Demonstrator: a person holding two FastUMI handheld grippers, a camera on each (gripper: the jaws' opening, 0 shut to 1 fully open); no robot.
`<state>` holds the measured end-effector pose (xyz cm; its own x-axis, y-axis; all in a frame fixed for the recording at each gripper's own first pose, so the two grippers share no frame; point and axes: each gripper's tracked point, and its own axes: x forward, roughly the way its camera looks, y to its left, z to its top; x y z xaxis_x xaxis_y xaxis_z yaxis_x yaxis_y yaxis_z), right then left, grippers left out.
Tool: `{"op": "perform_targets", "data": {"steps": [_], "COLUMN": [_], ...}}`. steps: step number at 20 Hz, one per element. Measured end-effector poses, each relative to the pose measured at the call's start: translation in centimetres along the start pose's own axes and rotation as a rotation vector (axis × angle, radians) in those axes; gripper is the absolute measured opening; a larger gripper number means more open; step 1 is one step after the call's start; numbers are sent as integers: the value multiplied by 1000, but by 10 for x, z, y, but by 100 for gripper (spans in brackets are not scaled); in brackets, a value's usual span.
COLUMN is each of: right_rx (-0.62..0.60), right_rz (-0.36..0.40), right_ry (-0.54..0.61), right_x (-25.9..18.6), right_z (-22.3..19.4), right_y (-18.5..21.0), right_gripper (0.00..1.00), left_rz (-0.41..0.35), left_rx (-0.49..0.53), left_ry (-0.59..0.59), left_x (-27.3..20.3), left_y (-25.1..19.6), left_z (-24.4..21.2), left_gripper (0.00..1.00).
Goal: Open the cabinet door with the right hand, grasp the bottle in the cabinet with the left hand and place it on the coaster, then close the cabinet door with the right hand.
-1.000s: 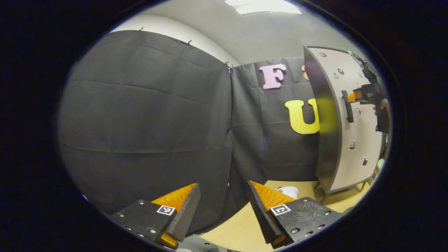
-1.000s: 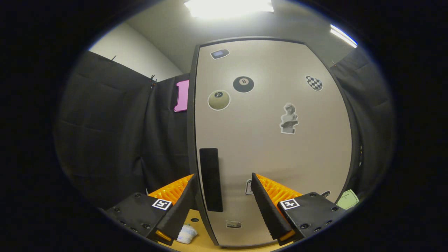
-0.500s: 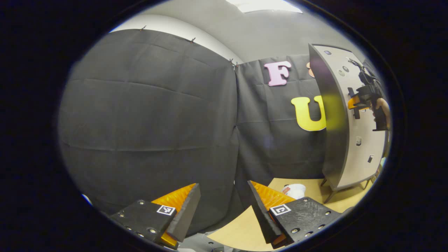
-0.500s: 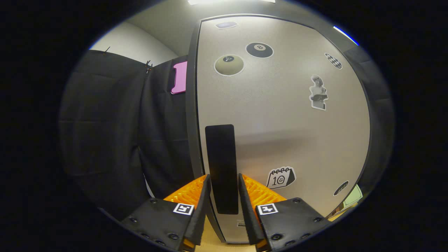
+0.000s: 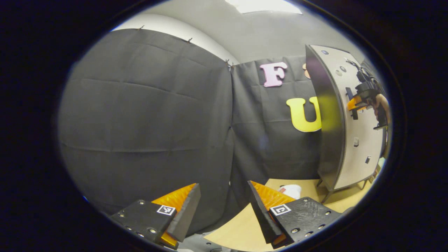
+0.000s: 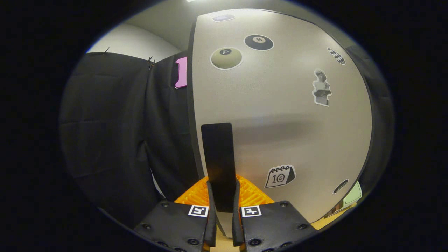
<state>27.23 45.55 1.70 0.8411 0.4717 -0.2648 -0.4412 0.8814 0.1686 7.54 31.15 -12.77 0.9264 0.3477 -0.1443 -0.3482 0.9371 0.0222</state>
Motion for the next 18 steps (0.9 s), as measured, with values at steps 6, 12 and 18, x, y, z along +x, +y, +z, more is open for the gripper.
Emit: {"op": "perform_targets", "data": {"steps": [6,12,18], "right_rx": [-14,-8,-2], "right_rz": [86,144,214], "right_ry": [19,37,49], "right_x": [-8,-15,-18], "right_z": [-5,-4,-5], "right_y": [-3,-8,-15], "right_gripper": [20,18,18], "left_rz": [-84,-167,-240], "left_rx": [2,19,4], "left_ry": [-20,-48,-52], "left_x": [5,2,-30], "left_y": [-43,-85,-149], "left_z": [12,31,44], "left_gripper": [81,81,80]}}
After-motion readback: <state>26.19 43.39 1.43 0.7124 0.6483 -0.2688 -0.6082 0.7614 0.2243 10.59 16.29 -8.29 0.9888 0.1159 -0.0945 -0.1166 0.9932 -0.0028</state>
